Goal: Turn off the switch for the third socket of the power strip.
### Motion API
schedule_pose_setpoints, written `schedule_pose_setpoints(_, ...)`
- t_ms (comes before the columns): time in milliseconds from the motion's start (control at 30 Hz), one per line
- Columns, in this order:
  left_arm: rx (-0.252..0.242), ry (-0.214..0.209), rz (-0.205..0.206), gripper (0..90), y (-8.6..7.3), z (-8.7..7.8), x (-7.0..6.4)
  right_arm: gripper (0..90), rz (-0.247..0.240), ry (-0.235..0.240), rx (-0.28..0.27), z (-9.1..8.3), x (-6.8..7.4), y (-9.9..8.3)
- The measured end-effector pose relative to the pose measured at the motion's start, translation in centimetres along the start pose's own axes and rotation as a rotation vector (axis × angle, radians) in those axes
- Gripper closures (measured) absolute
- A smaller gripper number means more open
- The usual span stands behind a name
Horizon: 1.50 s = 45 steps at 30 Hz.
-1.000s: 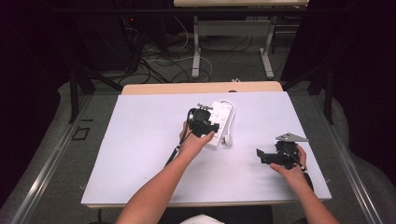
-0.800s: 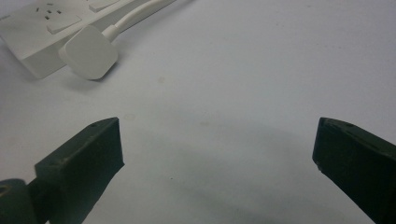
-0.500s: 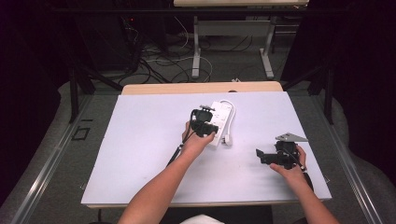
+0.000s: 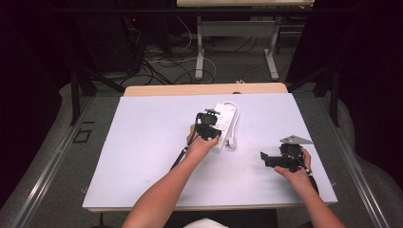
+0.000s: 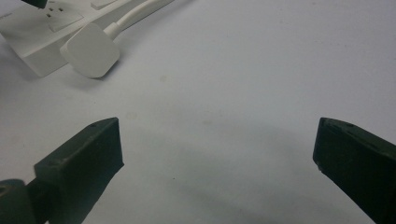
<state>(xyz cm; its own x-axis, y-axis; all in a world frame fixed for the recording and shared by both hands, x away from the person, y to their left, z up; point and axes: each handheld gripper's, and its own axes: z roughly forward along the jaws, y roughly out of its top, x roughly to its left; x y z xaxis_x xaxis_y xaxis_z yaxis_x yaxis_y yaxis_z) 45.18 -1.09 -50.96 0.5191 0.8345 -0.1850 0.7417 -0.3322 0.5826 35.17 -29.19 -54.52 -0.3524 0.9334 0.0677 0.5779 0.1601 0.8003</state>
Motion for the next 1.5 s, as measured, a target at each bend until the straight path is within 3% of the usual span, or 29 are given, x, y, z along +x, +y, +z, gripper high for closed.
schedule_pose_setpoints(700,0.046,0.011,0.009,85.9,-0.16,0.79,-0.13,0.9,-0.006,0.005,-0.002,0.03,-0.01,0.01)
schedule_pose_setpoints(1500,0.047,0.011,0.001,88.8,-0.20,0.79,-0.21,0.9,-0.007,0.006,-0.001,0.07,-0.01,0.01)
